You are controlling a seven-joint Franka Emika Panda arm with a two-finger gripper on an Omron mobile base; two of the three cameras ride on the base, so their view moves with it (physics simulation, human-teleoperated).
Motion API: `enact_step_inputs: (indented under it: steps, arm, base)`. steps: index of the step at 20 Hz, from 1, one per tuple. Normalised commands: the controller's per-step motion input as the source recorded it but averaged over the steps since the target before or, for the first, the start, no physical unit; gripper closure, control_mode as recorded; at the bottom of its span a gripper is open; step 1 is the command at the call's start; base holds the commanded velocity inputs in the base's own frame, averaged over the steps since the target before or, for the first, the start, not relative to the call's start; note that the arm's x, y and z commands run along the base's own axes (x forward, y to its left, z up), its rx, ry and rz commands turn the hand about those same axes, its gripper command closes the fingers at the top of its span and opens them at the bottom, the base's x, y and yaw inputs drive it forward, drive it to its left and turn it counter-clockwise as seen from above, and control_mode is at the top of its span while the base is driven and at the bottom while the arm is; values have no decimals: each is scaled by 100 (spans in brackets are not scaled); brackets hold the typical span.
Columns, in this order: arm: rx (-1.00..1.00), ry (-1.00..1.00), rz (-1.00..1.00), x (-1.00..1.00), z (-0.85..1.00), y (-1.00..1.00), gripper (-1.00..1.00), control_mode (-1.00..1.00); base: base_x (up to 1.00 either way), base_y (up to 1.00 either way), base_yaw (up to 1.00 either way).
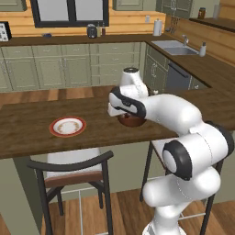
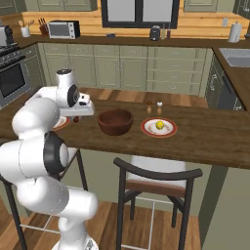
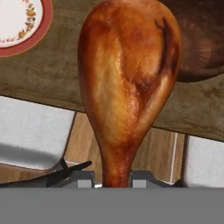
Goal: Pick the chicken drumstick and lemon from their plates and place them in the bowl. Then put the bowl in the fridge.
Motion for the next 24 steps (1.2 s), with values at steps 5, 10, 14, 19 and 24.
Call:
enact_step_inputs:
  steps: [5, 10, 14, 19, 24]
  arm:
    - [-7, 0, -5, 10, 9, -63, 100, -100]
    - [0, -1, 0, 27, 0, -68, 100, -100]
    - [0, 0, 0, 35, 0, -69, 100, -100]
    - [4, 0, 3, 48, -7, -29, 100, -100]
    - [7, 0, 7, 50, -25, -1, 100, -100]
  base:
    - [0, 0, 0]
    - [0, 0, 0]
    - [0, 0, 0]
    - [0, 0, 0]
    - [0, 0, 0]
